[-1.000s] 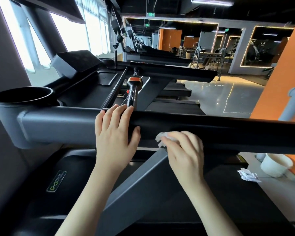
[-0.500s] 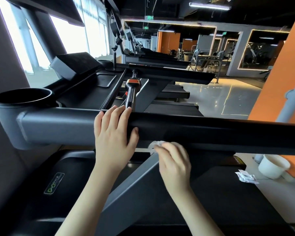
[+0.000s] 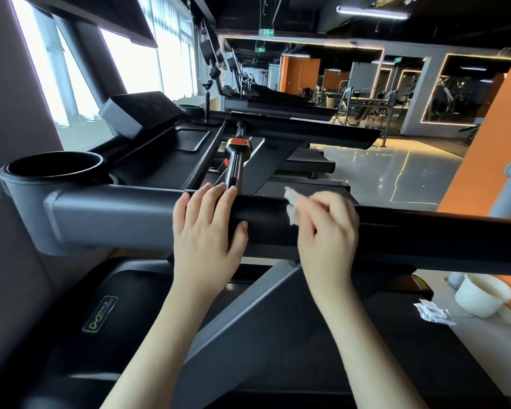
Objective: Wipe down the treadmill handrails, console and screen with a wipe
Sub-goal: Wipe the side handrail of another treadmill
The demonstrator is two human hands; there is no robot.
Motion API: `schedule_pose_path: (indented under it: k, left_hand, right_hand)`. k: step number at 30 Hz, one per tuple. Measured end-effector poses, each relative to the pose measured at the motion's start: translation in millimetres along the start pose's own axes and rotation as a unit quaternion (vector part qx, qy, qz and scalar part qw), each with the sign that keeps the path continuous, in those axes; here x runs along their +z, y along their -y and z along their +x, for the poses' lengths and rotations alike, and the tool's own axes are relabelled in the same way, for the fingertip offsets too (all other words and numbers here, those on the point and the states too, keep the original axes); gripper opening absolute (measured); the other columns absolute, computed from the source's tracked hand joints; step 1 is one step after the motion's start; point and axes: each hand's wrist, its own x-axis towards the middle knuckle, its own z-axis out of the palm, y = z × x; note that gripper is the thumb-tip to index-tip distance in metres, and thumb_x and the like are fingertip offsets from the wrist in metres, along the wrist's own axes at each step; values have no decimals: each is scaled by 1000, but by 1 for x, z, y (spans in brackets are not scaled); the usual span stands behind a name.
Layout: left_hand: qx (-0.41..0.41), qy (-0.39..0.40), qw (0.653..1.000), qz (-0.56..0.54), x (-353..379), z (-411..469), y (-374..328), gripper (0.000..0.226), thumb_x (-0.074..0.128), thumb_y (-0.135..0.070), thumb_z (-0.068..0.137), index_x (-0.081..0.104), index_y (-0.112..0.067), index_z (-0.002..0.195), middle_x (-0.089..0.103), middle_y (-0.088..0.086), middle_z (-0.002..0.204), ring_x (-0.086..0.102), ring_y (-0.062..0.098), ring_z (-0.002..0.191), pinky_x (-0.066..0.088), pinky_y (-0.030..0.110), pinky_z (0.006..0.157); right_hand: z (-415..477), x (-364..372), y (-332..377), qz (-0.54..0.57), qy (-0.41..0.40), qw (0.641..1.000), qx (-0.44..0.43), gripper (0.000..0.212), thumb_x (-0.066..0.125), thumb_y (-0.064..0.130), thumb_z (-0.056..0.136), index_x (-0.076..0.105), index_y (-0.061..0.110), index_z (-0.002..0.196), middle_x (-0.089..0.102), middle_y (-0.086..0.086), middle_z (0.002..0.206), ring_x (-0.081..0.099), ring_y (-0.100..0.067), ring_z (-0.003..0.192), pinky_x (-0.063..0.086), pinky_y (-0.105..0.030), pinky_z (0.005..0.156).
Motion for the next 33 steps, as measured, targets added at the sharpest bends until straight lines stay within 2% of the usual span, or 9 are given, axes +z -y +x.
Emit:
schedule_pose_path:
  k: [3,7,11,13,17,22,25,28,33]
  left_hand:
    - [0,1,1000,1,1,-1,1,49,47,-33,88,57,-6,128,58,9,130,47,30,126,18,40,113]
    - [-2,7,1000,-3,0,-1,1,50,47,-34,88,57,-7,128,58,8,130,48,30,127,18,40,113]
    - [-4,13,1000,-4,-1,0,1,49,47,-34,88,57,-8,129,57,7,131,47,30,127,18,41,113]
    - [-3,14,1000,-3,-1,0,2,49,47,-34,88,57,-8,129,57,7,131,47,30,127,17,40,113]
    - [5,21,1000,-4,-2,1,3,50,47,-36,88,57,-8,129,58,7,131,49,29,126,22,41,112]
    - [19,28,998,-51,-10,7,13,54,48,-34,84,57,-4,128,58,9,130,49,28,121,27,37,107]
    - [24,28,997,-64,-14,8,21,53,47,-32,84,58,-2,126,57,11,130,46,27,123,26,33,107]
    - [39,28,998,-47,-13,7,24,49,48,-32,86,60,-3,124,59,11,127,46,28,122,27,35,107]
    - [15,10,1000,-23,-10,1,25,48,49,-34,87,61,-9,126,56,12,129,44,33,125,24,42,111]
  right_hand:
    - [23,11,3,-1,94,995,28,24,51,8,86,74,9,79,61,-5,79,56,-29,74,49,-40,70]
    - [31,2,3,-24,203,979,17,23,53,8,81,74,16,77,62,1,79,56,-25,77,37,-34,75]
    - [62,19,9,-88,357,924,104,33,43,8,86,75,17,85,67,-1,93,57,-27,93,34,-34,81]
    - [65,30,18,-76,391,911,104,32,43,9,88,74,16,88,68,0,96,57,-25,98,35,-35,86]
    - [58,20,22,-62,376,923,53,34,40,12,92,73,20,91,62,2,98,50,-18,98,26,-33,82]
    - [75,30,24,-72,441,882,149,24,45,8,85,68,7,79,61,-4,80,49,-30,82,36,-37,90]
    - [59,32,32,-28,381,920,82,32,42,10,91,74,14,88,61,4,90,52,-22,93,30,-32,83]
    - [40,19,24,8,287,957,51,32,43,13,89,75,21,86,52,12,86,52,-16,91,27,-32,81]
    - [46,24,20,-68,291,947,117,44,29,19,76,73,19,80,60,3,92,51,-23,92,21,-31,77]
